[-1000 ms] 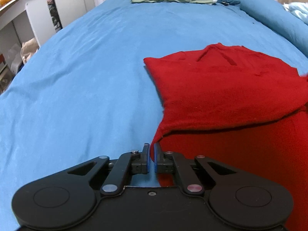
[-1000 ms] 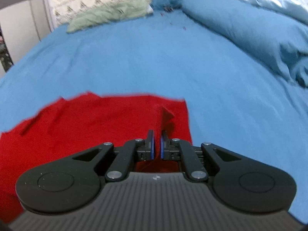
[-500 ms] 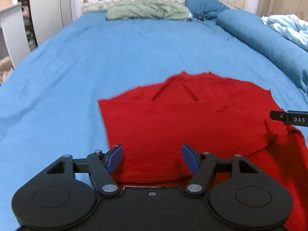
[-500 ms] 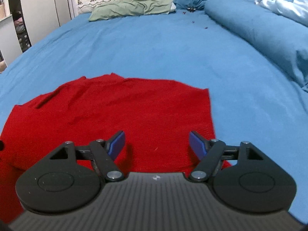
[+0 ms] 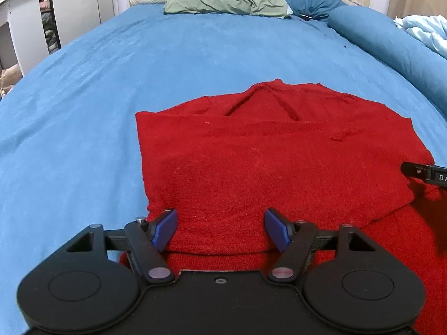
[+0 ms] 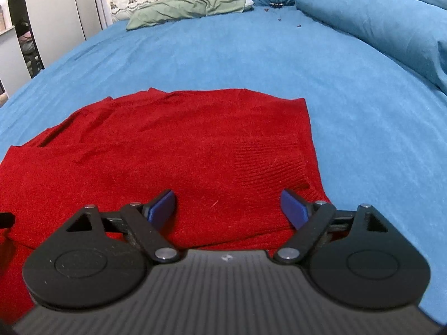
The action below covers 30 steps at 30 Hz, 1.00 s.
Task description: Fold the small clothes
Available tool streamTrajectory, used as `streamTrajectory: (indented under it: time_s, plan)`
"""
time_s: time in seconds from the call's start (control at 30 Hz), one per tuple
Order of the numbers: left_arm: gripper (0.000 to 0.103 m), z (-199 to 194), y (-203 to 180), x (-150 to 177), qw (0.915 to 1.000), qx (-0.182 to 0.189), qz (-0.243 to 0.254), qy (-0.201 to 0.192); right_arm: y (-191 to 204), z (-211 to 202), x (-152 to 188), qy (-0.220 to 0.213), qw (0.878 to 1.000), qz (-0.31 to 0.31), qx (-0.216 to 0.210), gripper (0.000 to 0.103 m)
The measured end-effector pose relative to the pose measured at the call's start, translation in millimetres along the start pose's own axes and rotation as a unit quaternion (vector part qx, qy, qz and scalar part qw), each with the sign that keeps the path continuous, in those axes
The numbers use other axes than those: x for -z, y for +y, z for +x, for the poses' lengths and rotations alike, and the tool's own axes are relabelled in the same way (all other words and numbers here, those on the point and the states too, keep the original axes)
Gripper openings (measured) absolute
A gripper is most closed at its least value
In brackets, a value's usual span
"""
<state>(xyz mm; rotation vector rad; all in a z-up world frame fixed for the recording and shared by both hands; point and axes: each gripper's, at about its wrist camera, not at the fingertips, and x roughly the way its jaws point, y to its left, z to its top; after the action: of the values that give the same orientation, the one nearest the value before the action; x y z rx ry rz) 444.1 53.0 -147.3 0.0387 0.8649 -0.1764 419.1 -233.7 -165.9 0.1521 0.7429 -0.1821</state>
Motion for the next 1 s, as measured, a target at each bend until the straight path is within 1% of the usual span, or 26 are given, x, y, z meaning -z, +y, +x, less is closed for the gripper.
streamTrajectory:
  time_s: [0.1,0.17,0.23,0.27,0.3,0.37,0.43,0.5,0.57,0.63,0.7,0.77,0.87,1.0]
  plan:
    - [0.076,-4.4,-1.5,1.9,0.9999,-0.007,-0.004,-0.007,-3.4,-0.9,-0.9,-0.006,1.000,-0.005,-0.012,0.102]
    - [0.076,-14.4,-2.5,1.5,0.9997,-0.015,-0.013,-0.016,-5.8,-7.6,-1.0,-0.011,0.999,-0.007,-0.030,0.103]
    - [0.081,-32.2,-4.8,2.7,0.9990,-0.026,-0.013,-0.035,-12.9,-21.5,-1.9,-0.024,0.998,0.008,-0.059,0.103]
    - [0.089,-42.4,-6.5,2.9,0.9985,-0.032,-0.010,-0.044,-15.6,-30.2,-3.1,-0.032,0.997,0.015,-0.066,0.103]
    - [0.093,-58.3,-8.9,3.5,0.9975,-0.041,-0.004,-0.058,-18.2,-41.9,-3.8,-0.042,0.996,0.019,-0.072,0.103]
    - [0.094,-88.0,-13.3,7.0,0.9953,-0.049,0.006,-0.083,-20.6,-71.0,-5.4,-0.057,0.995,0.011,-0.078,0.103]
    - [0.094,-122.9,-16.3,12.2,0.9936,-0.056,0.011,-0.098,-21.5,-109.1,-6.6,-0.069,0.995,-0.013,-0.072,0.103]
    - [0.095,-159.4,-19.8,22.9,0.9929,-0.056,0.004,-0.105,-22.8,-147.9,-7.1,-0.074,0.995,-0.035,-0.063,0.103]
    - [0.095,-191.7,-21.8,35.3,0.9930,-0.054,-0.006,-0.105,-29.1,-193.9,-4.8,-0.078,0.994,-0.043,-0.066,0.103]
    - [0.095,-230.0,-25.1,51.5,0.9929,-0.047,-0.018,-0.108,-37.0,-236.0,-1.5,-0.078,0.994,-0.037,-0.070,0.103]
    - [0.095,-263.9,-27.7,69.7,0.9932,-0.035,-0.030,-0.107,-47.7,-276.9,4.3,-0.073,0.993,-0.028,-0.085,0.103]
    - [0.095,-289.2,-30.0,86.9,0.9939,-0.023,-0.034,-0.102,-56.2,-309.2,15.7,-0.063,0.994,-0.027,-0.088,0.103]
    - [0.095,-308.0,-33.9,118.0,0.9950,-0.013,-0.044,-0.089,-65.4,-342.9,40.8,-0.054,0.994,-0.035,-0.089,0.103]
    - [0.095,-311.2,-29.8,162.9,0.9956,-0.013,-0.068,-0.063,-80.2,-360.3,90.8,-0.031,0.996,-0.030,-0.074,0.102]
